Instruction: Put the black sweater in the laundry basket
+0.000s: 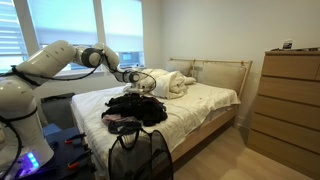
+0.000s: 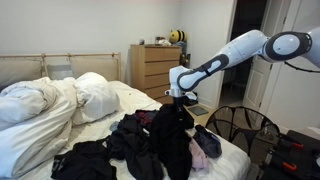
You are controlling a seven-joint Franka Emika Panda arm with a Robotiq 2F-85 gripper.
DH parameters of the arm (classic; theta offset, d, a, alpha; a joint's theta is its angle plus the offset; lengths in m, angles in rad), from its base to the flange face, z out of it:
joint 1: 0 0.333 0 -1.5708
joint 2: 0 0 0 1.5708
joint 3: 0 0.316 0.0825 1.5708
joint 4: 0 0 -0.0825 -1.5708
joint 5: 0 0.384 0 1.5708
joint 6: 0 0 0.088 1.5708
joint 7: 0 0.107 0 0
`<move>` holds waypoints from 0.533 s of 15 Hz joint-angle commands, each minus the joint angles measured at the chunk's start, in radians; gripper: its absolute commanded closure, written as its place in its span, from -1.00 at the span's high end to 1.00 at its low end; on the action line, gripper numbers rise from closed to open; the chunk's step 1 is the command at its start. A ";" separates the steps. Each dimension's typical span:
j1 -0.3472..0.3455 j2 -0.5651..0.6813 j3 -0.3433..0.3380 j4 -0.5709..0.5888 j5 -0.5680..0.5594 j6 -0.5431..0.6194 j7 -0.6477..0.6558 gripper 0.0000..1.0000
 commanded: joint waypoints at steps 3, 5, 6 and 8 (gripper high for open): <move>-0.007 -0.048 0.014 -0.017 -0.006 0.010 0.005 -0.64; -0.007 -0.077 0.019 -0.019 0.003 -0.005 0.016 -0.91; -0.007 -0.096 0.023 -0.019 0.009 -0.014 0.021 -0.99; -0.006 -0.140 0.034 -0.018 0.024 -0.046 0.032 -1.00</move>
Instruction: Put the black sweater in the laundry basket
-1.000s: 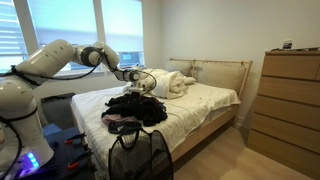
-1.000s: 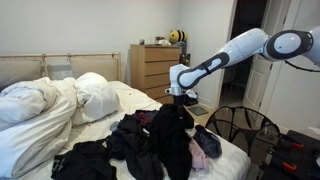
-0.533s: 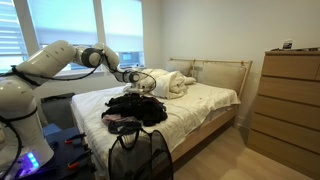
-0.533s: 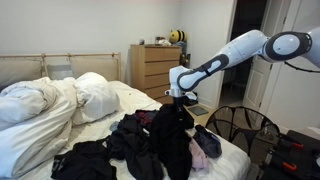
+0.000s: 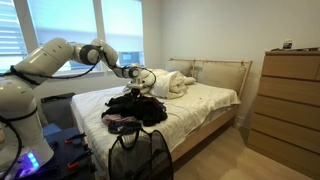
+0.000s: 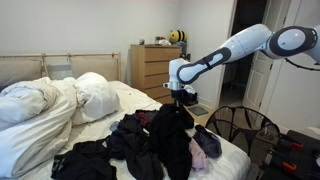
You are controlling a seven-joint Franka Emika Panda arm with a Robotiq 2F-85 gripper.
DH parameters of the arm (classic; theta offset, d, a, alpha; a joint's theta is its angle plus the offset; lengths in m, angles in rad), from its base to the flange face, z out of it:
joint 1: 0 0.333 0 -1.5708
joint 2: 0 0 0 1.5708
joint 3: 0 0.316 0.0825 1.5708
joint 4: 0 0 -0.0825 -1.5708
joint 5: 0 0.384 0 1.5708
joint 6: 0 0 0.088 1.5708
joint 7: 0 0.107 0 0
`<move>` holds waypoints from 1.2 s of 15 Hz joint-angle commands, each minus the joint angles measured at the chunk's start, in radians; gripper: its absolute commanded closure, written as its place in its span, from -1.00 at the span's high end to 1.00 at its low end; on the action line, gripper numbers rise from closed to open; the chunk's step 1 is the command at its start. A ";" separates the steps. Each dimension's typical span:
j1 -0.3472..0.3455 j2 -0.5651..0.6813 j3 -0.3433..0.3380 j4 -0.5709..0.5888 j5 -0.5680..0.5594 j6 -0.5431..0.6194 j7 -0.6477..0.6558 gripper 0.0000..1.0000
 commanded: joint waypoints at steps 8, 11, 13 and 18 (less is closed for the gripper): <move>0.036 -0.277 0.051 -0.039 0.029 -0.112 0.090 -1.00; 0.086 -0.338 0.061 -0.047 0.012 -0.110 0.142 -1.00; 0.126 -0.389 0.080 -0.075 -0.010 -0.094 0.189 -1.00; 0.253 -0.480 0.121 -0.111 -0.044 -0.088 0.299 -1.00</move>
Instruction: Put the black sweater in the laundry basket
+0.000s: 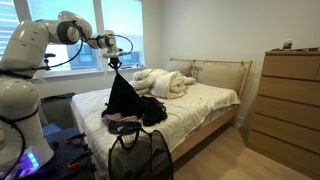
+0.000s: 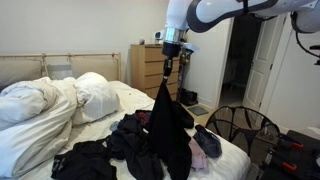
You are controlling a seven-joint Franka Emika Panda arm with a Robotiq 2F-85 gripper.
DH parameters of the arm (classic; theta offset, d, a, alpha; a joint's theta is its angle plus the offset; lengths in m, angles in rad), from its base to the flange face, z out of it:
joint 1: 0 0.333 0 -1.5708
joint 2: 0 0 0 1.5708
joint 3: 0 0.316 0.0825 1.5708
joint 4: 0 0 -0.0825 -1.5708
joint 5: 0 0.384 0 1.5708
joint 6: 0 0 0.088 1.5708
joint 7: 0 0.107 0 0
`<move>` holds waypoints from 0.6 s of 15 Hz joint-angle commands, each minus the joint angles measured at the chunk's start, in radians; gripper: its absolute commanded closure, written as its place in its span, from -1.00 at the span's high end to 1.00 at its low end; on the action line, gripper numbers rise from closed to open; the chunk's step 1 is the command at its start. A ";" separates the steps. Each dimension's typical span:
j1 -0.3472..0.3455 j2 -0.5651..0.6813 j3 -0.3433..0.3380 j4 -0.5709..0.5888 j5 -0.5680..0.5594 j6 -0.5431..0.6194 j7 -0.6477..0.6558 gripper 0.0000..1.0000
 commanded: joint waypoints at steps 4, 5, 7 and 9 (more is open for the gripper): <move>0.158 -0.128 0.064 -0.103 -0.053 0.011 0.135 -1.00; 0.184 -0.139 0.077 -0.120 -0.059 0.015 0.150 -1.00; 0.244 -0.136 0.097 -0.124 -0.073 0.011 0.180 -1.00; 0.307 -0.124 0.111 -0.129 -0.089 0.012 0.207 -1.00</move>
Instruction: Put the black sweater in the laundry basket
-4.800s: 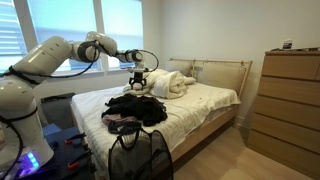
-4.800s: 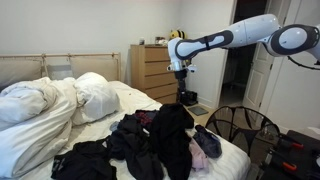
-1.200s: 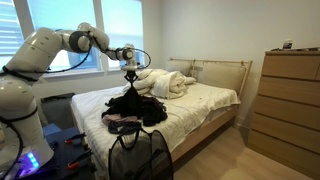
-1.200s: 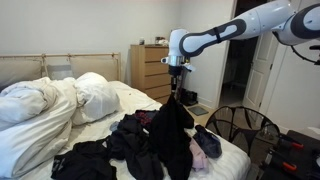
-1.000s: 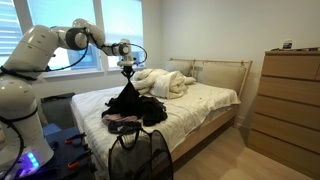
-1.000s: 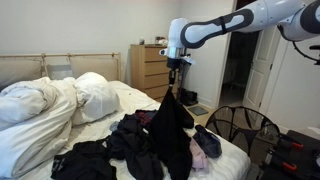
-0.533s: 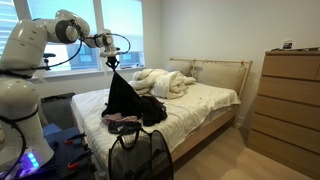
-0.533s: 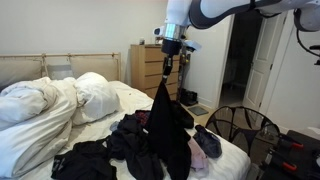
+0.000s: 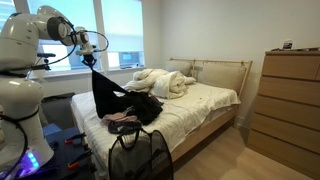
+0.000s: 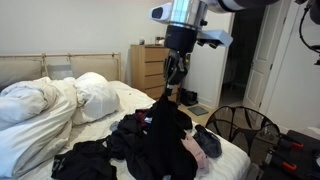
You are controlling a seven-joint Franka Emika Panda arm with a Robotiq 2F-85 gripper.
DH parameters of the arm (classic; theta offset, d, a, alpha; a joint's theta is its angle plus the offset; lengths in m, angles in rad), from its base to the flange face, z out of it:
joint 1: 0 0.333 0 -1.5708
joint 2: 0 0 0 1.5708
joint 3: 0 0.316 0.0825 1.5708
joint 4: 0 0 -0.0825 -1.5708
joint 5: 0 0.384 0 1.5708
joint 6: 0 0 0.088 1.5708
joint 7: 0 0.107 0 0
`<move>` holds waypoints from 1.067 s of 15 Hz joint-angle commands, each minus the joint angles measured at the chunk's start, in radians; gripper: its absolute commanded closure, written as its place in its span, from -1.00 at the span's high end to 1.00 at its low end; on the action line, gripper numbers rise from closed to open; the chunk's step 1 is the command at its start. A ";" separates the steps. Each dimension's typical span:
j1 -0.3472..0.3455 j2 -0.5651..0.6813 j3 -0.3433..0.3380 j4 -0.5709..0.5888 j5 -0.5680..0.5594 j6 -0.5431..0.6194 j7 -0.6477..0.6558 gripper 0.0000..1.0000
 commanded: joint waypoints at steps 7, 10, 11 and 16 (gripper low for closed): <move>0.233 0.058 -0.009 -0.022 -0.058 0.013 0.064 -1.00; 0.234 0.093 -0.051 0.004 -0.061 0.010 0.055 -1.00; 0.221 0.098 -0.071 0.014 -0.057 0.003 0.055 -1.00; 0.128 0.087 -0.149 0.047 -0.041 0.000 0.034 -0.01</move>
